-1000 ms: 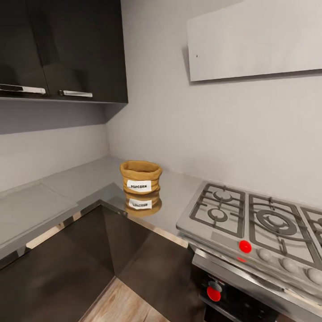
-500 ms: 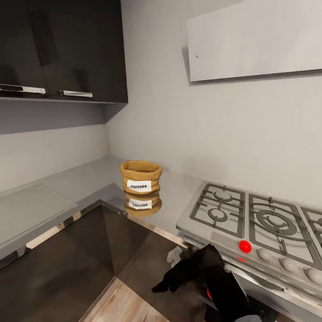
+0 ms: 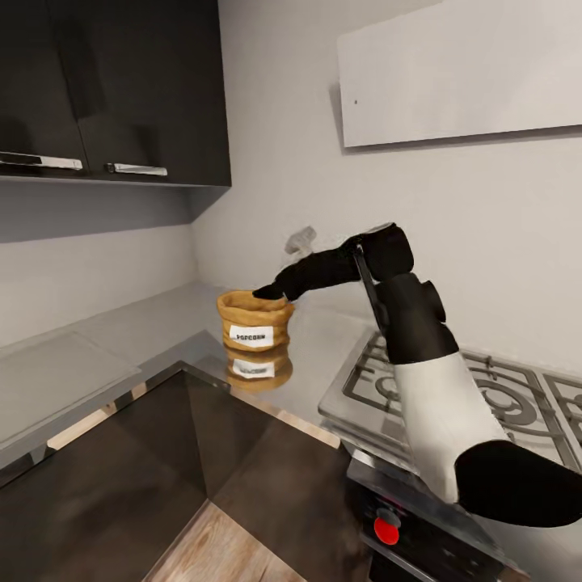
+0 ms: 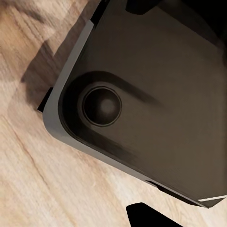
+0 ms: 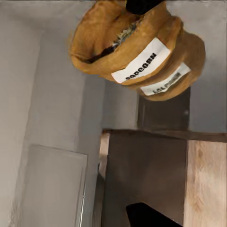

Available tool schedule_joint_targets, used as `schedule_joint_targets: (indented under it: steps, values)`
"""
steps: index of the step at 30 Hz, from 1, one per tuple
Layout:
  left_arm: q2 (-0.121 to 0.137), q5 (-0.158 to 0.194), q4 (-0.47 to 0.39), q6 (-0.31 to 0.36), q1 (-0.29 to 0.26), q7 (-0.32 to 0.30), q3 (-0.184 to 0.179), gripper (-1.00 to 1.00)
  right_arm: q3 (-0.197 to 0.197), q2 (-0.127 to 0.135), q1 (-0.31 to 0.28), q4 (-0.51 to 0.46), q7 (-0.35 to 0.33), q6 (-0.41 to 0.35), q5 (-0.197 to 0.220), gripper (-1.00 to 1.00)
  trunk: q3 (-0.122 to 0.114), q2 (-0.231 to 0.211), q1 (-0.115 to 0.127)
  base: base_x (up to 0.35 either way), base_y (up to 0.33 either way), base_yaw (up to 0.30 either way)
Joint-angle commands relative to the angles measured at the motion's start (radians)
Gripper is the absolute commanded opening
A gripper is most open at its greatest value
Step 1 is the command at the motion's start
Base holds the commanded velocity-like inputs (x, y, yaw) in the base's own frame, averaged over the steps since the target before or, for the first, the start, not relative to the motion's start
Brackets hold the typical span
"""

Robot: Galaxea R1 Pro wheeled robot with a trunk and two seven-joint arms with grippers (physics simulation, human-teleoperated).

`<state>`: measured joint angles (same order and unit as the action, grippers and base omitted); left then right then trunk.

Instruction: In the kitchen, take the popcorn bag from the countertop, put it into the microwave, and heat it until the popcorn is cooked so the cooked popcorn ends up inside the bag.

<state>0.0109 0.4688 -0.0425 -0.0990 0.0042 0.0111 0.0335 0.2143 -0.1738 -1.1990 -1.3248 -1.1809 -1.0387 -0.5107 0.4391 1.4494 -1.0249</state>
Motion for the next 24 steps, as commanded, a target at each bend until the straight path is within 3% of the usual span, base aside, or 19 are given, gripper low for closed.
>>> schedule_joint_targets:
  steps: [1,6,9,10,12,15,17,18,23,24]
  values:
    - [0.0,-0.001,-0.002,-0.001,0.0,0.001,0.003,1.0,-0.026,-0.001,-0.061,0.046,0.007,-0.008,-0.009,1.0,0.001,0.001,0.0,0.0,0.0,0.0]
    - [0.001,-0.001,-0.002,-0.001,0.0,0.001,0.003,1.0,-0.187,-0.001,-0.419,0.378,0.19,-0.008,-0.009,1.0,0.001,0.001,0.0,0.0,0.0,0.0]
    - [0.001,-0.001,-0.002,-0.001,0.0,0.001,0.003,1.0,-0.244,-0.001,-0.543,0.523,0.304,-0.008,-0.009,1.0,0.001,0.001,0.0,0.0,0.0,0.0]
    - [0.001,-0.001,-0.002,-0.001,0.0,0.001,0.003,1.0,-0.262,-0.001,-0.572,0.57,0.371,-0.008,-0.009,1.0,0.001,0.001,0.0,0.0,0.0,0.0]
    - [0.001,-0.001,-0.002,-0.001,0.0,0.001,0.003,1.0,-0.29,-0.001,-0.592,0.622,0.478,-0.008,-0.006,1.0,0.001,0.001,0.0,0.0,0.0,0.0]
    - [0.001,-0.001,-0.002,-0.001,0.0,0.001,0.003,1.0,-0.325,-0.001,-0.599,0.75,0.566,-0.008,-0.002,1.0,0.001,0.001,0.0,0.0,0.0,0.0]
    - [0.001,-0.001,-0.002,-0.001,0.0,0.001,0.003,1.0,-0.36,-0.001,-0.601,0.951,0.602,0.009,0.0,1.0,0.001,0.001,0.0,0.0,0.0,0.0]
    - [0.001,-0.001,-0.002,-0.001,0.0,0.001,0.003,1.0,-0.368,-0.001,-0.598,1.022,0.632,0.058,-0.001,1.0,0.001,0.001,0.0,0.0,0.0,0.0]
    - [0.001,-0.001,-0.002,-0.002,0.0,0.0,0.004,1.0,-0.389,-0.001,-0.576,1.112,0.799,0.14,0.004,1.0,0.001,0.001,0.0,0.0,0.0,0.0]
    - [0.001,0.001,-0.002,-0.002,0.0,0.0,0.005,1.0,-0.413,-0.001,-0.567,1.114,0.818,0.145,0.015,1.0,0.001,0.001,0.0,0.0,0.0,0.0]
